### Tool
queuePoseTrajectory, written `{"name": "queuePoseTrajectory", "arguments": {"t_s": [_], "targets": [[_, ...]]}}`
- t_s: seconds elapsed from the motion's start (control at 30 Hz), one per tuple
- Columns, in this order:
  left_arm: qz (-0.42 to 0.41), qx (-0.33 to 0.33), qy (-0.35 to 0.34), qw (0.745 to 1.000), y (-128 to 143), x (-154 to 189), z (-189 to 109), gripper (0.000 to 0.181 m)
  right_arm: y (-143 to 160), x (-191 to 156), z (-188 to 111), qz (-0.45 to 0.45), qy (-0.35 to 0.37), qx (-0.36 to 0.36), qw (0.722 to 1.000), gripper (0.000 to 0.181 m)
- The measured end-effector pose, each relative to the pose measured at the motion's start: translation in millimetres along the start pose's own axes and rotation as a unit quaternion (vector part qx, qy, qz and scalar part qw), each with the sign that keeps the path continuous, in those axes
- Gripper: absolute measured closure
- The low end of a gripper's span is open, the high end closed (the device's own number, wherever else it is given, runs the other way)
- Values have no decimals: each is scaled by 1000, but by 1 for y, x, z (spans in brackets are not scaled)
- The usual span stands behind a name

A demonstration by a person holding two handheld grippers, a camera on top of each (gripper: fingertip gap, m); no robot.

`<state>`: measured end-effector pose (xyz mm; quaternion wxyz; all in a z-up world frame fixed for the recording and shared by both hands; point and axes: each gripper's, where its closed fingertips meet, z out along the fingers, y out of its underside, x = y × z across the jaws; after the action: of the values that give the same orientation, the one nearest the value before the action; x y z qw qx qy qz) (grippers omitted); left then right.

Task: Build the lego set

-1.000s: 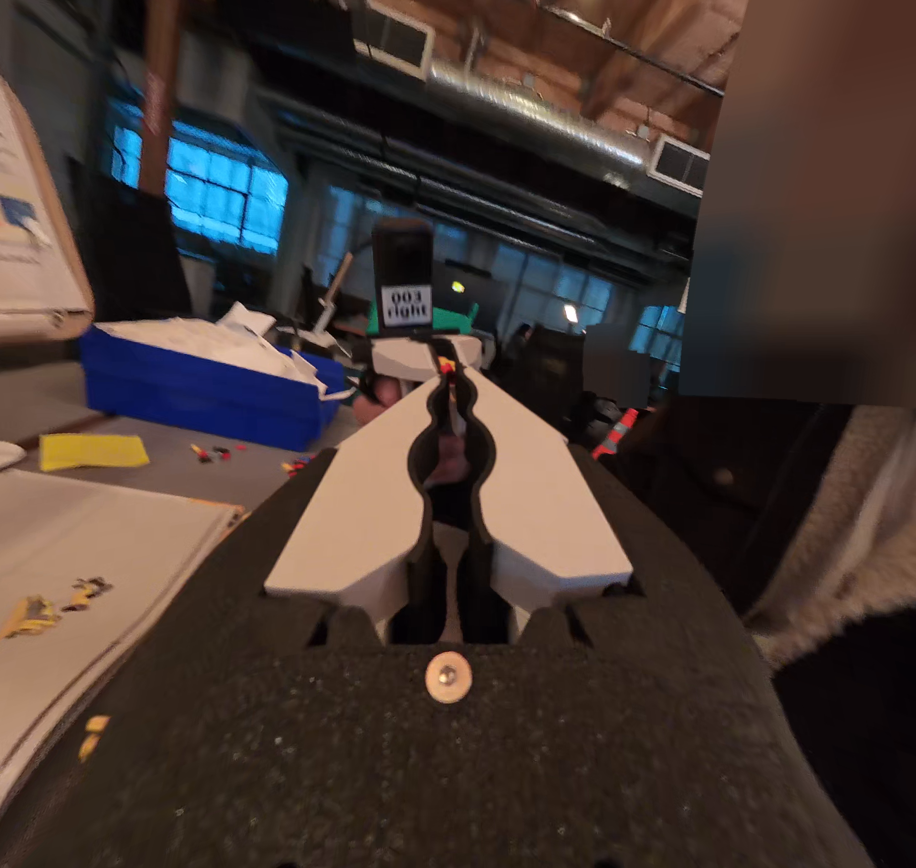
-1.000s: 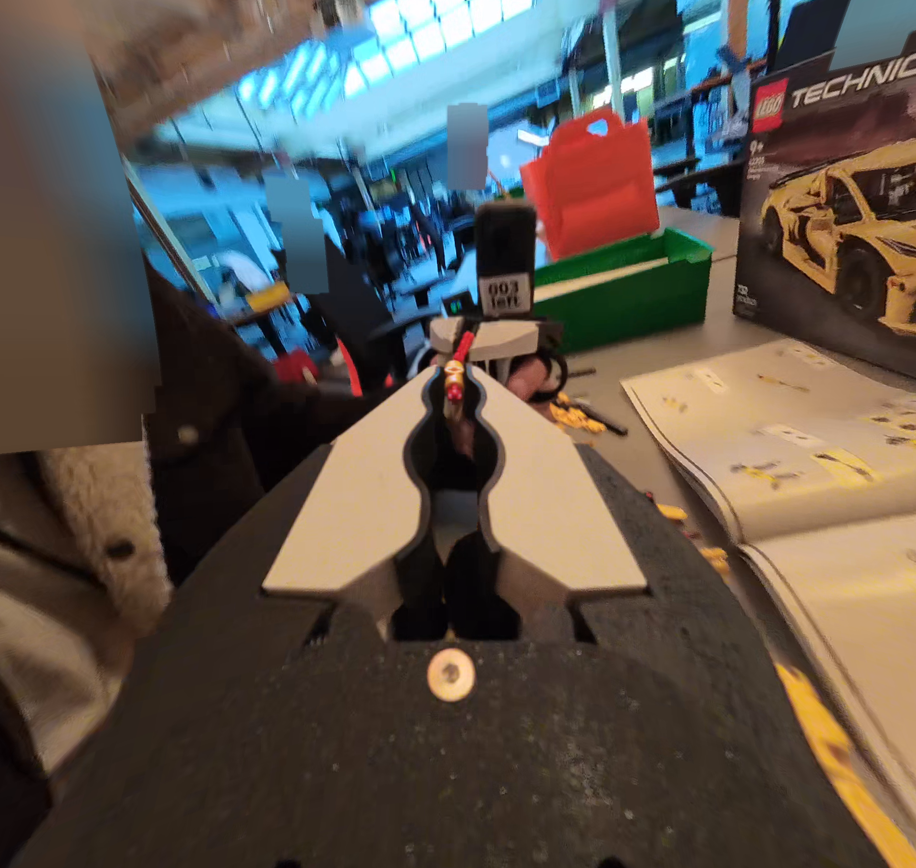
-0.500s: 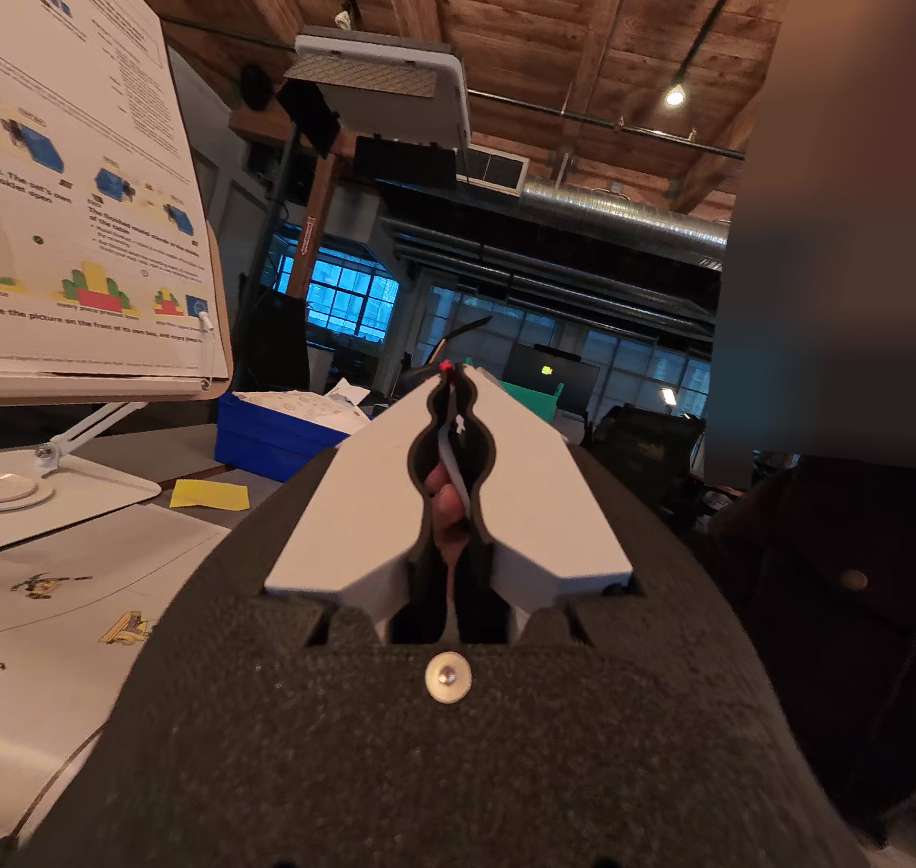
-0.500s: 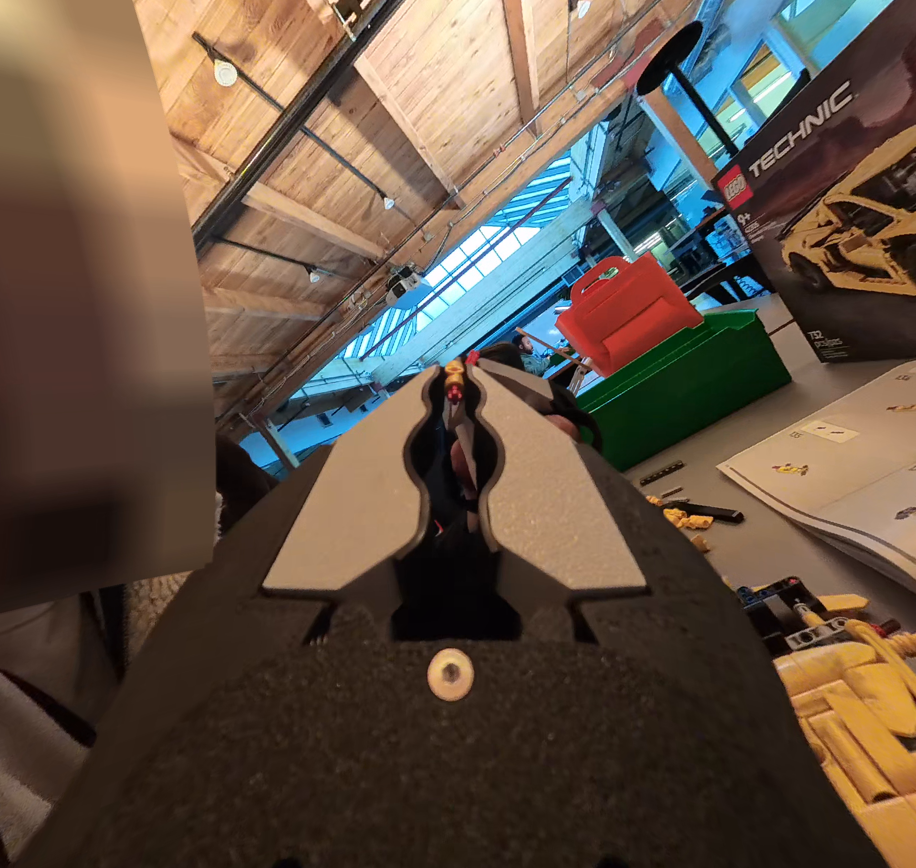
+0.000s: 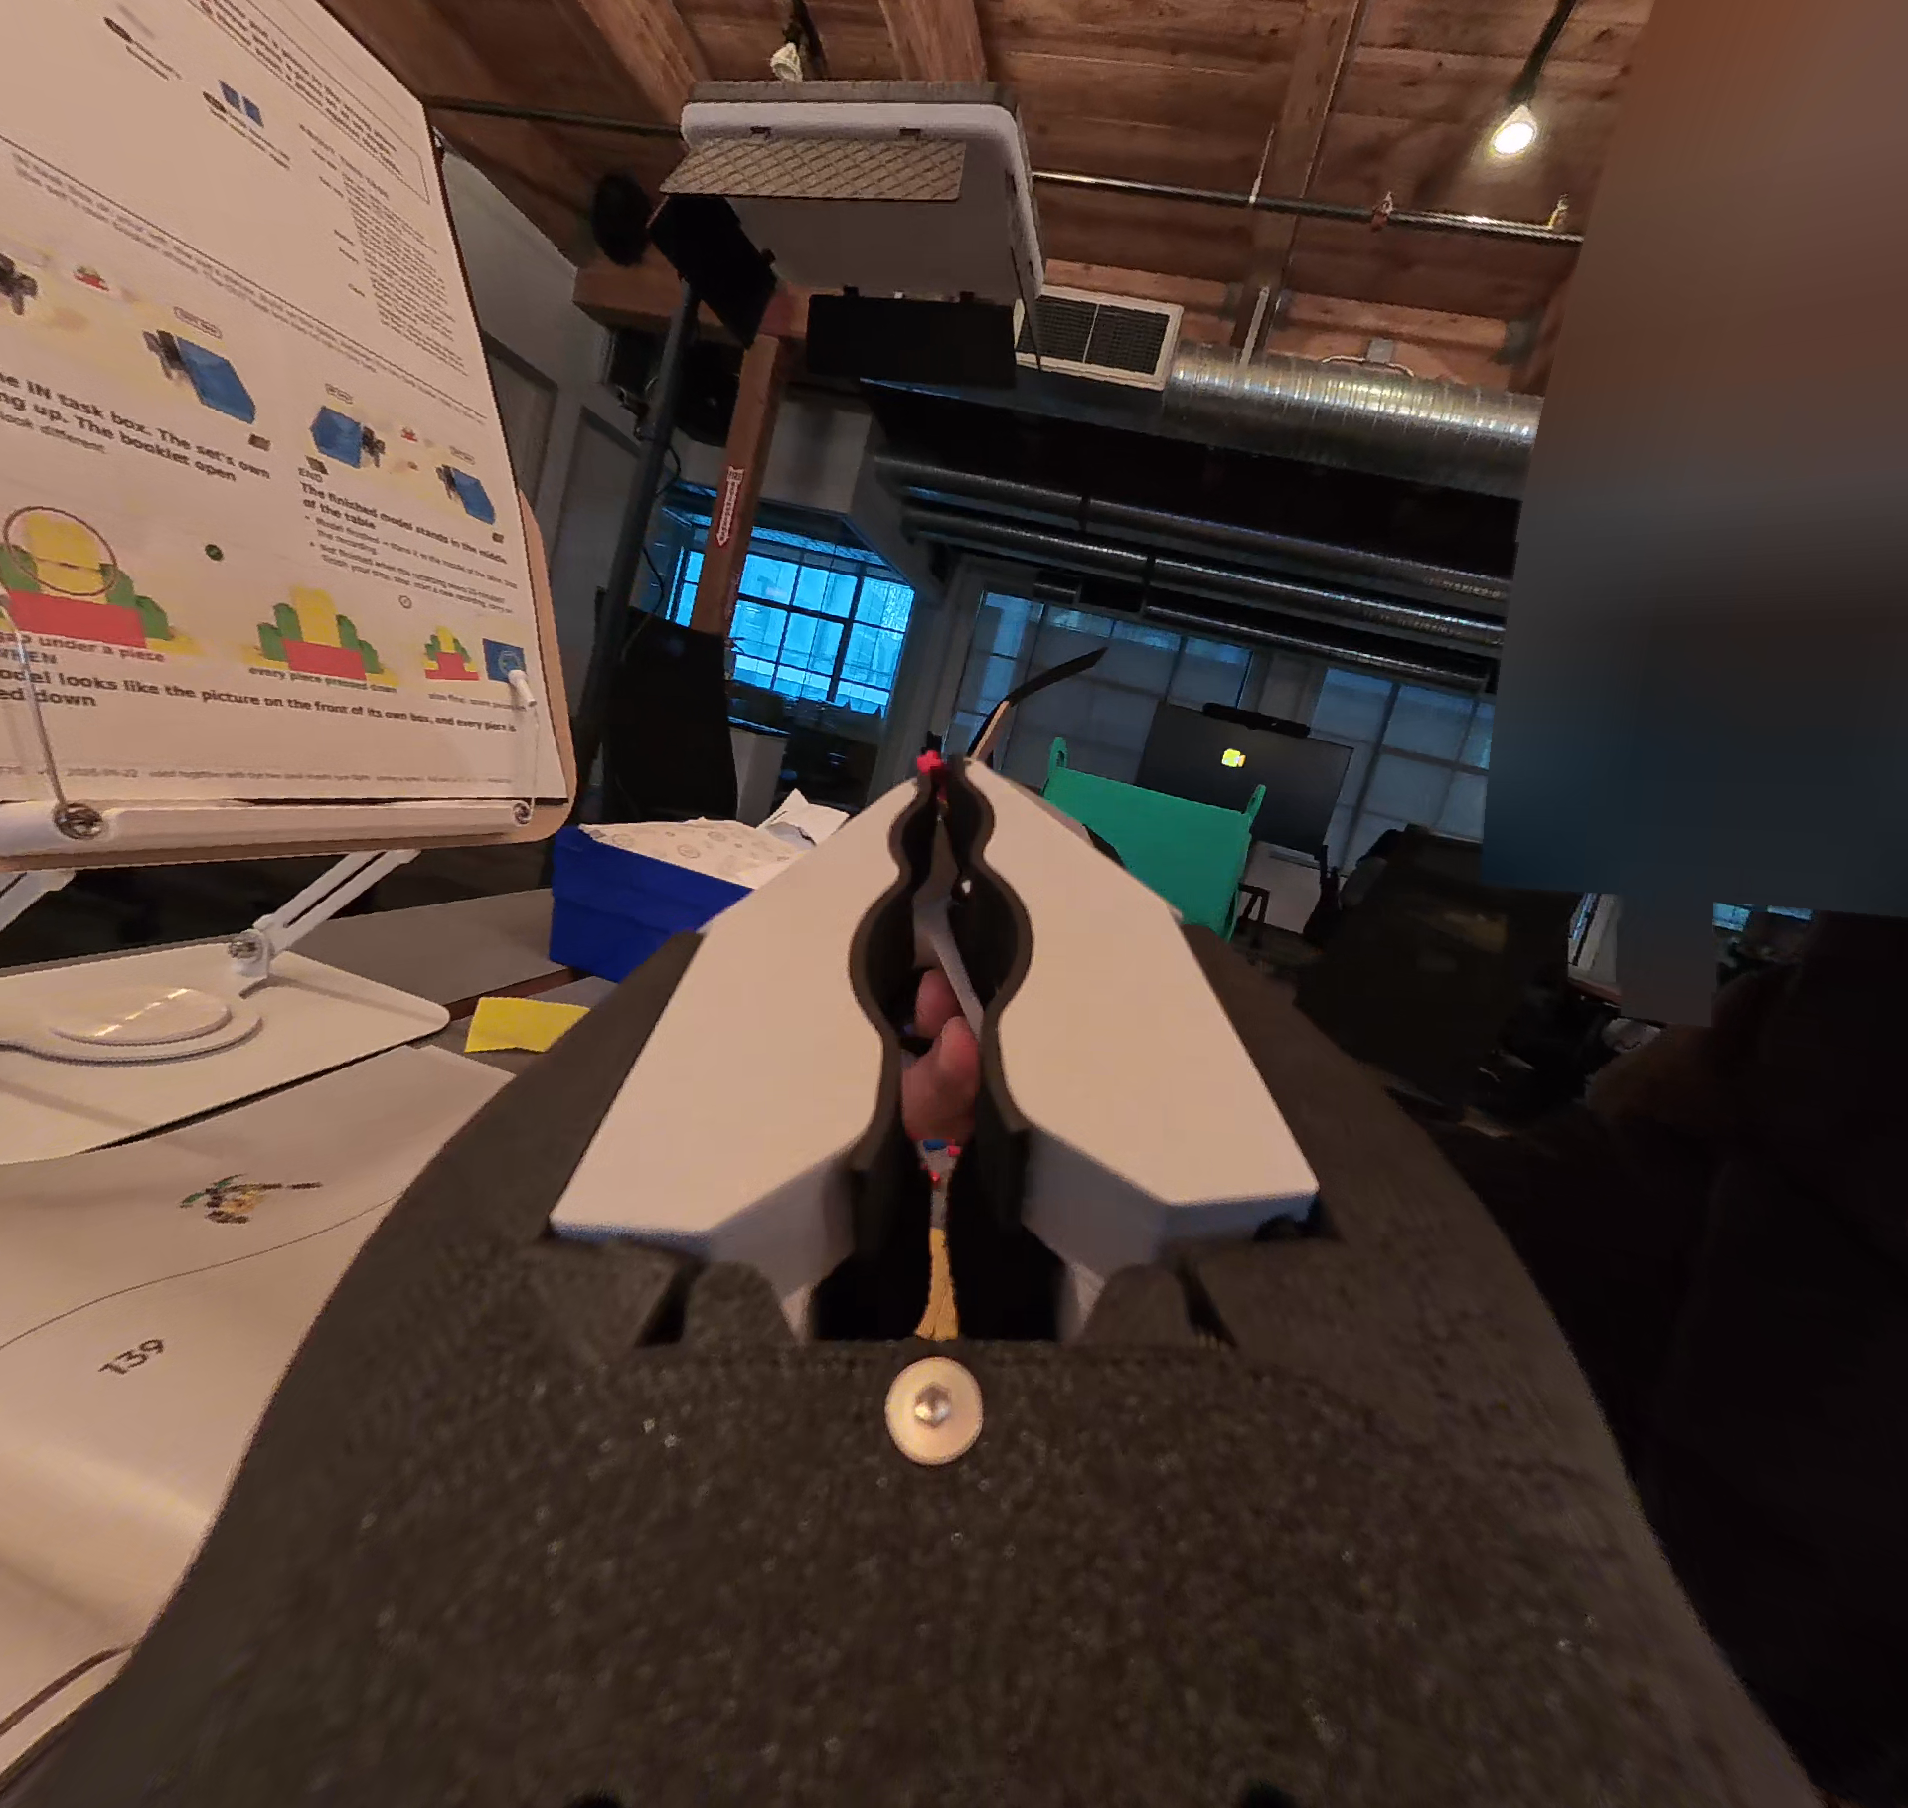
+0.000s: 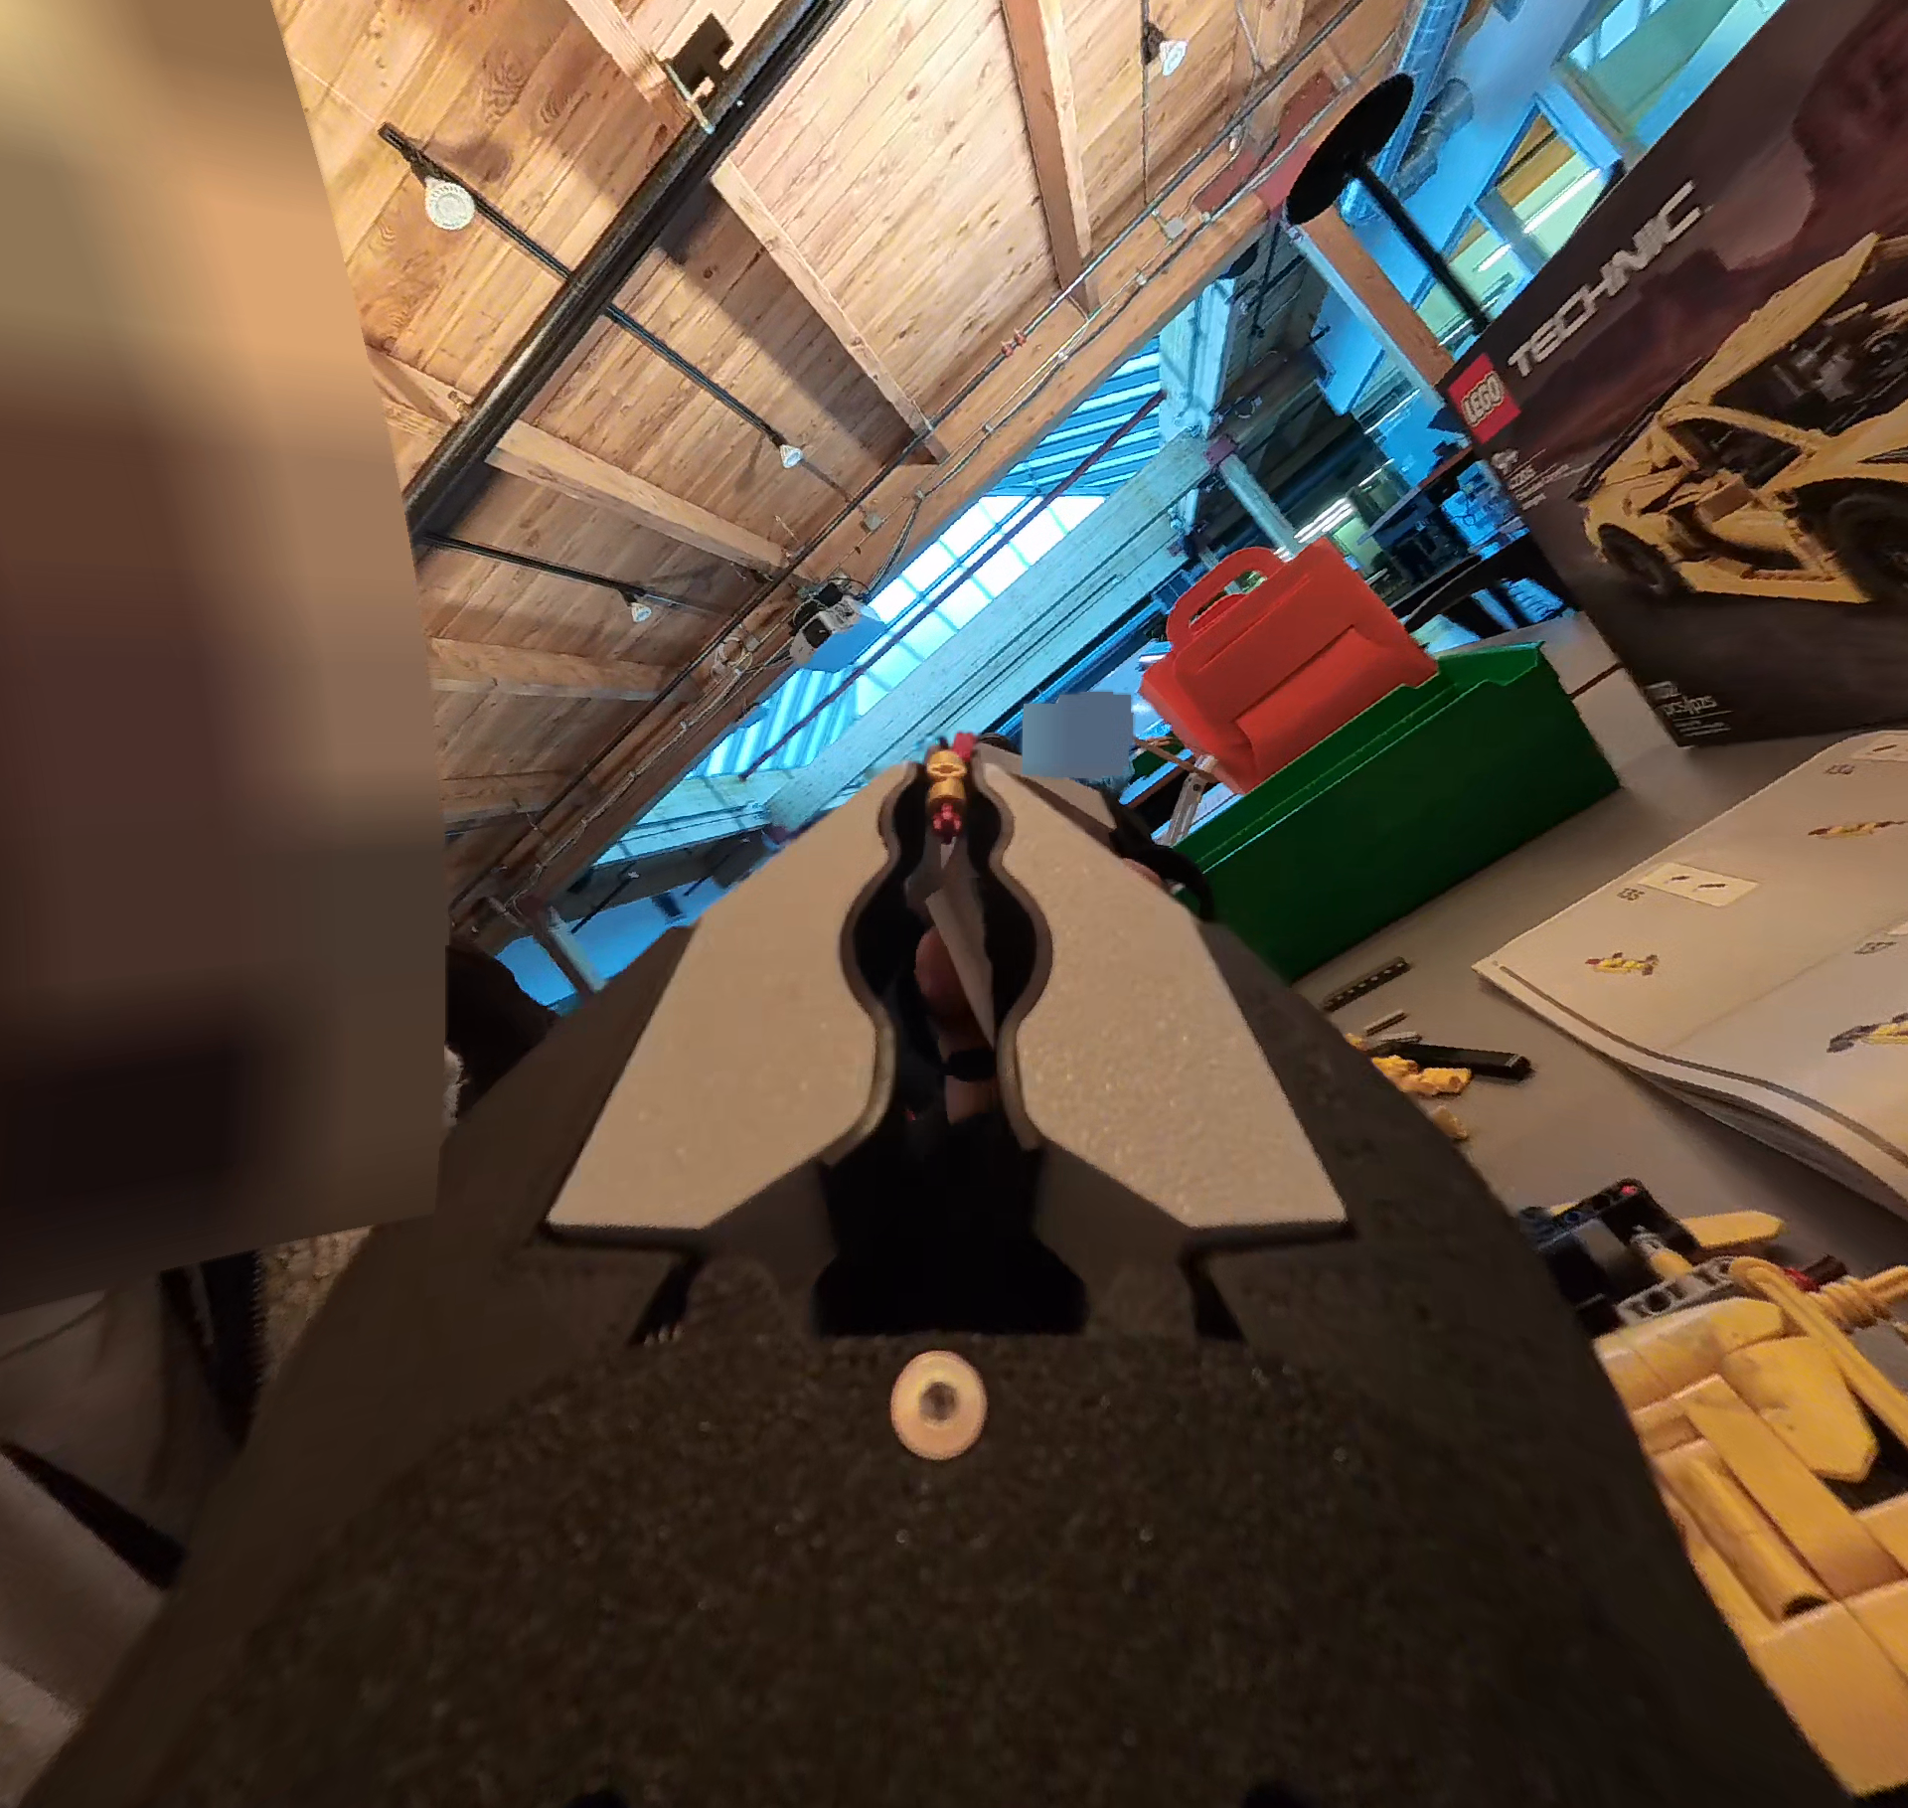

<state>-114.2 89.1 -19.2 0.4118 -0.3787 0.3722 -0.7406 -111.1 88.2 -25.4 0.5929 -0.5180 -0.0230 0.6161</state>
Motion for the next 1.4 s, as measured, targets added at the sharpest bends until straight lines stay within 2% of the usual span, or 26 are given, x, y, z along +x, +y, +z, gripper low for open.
{"name": "queuePoseTrajectory", "arguments": {"t_s": [0.27, 0.47, 0.53, 0.67, 0.83, 0.93, 1.13, 1.3, 1.4], "targets": [[-7, 2, -3, 1000, 2, 0, 1, 179, -1, 3, -1, -45, 33, -11, 998, 175], [23, -5, -8, 1000, 2, 1, 1, 180, 0, 2, -1, 13, 1, -10, 1000, 176], [20, -4, -14, 1000, 3, 0, 1, 180, -1, 3, -1, 2, 9, -8, 1000, 176], [-48, 13, -20, 999, 4, -6, 2, 180, -3, 8, -3, -115, 65, -18, 991, 176], [-140, 45, -16, 989, 4, -8, 2, 179, -4, 8, -2, -304, 121, -27, 945, 176], [-149, 49, -19, 987, 5, -8, 2, 179, -4, 9, -2, -365, 140, -34, 920, 176], [-93, -21, -19, 995, 13, -8, 3, 179, -1, 11, -8, -326, 131, -88, 932, 176], [-130, -79, 22, 988, 22, -5, 2, 180, 6, 12, -16, -282, 106, -155, 941, 176], [-143, -91, 29, 985, 26, -5, 2, 180, 7, 13, -17, -278, 107, -160, 941, 176]]}}
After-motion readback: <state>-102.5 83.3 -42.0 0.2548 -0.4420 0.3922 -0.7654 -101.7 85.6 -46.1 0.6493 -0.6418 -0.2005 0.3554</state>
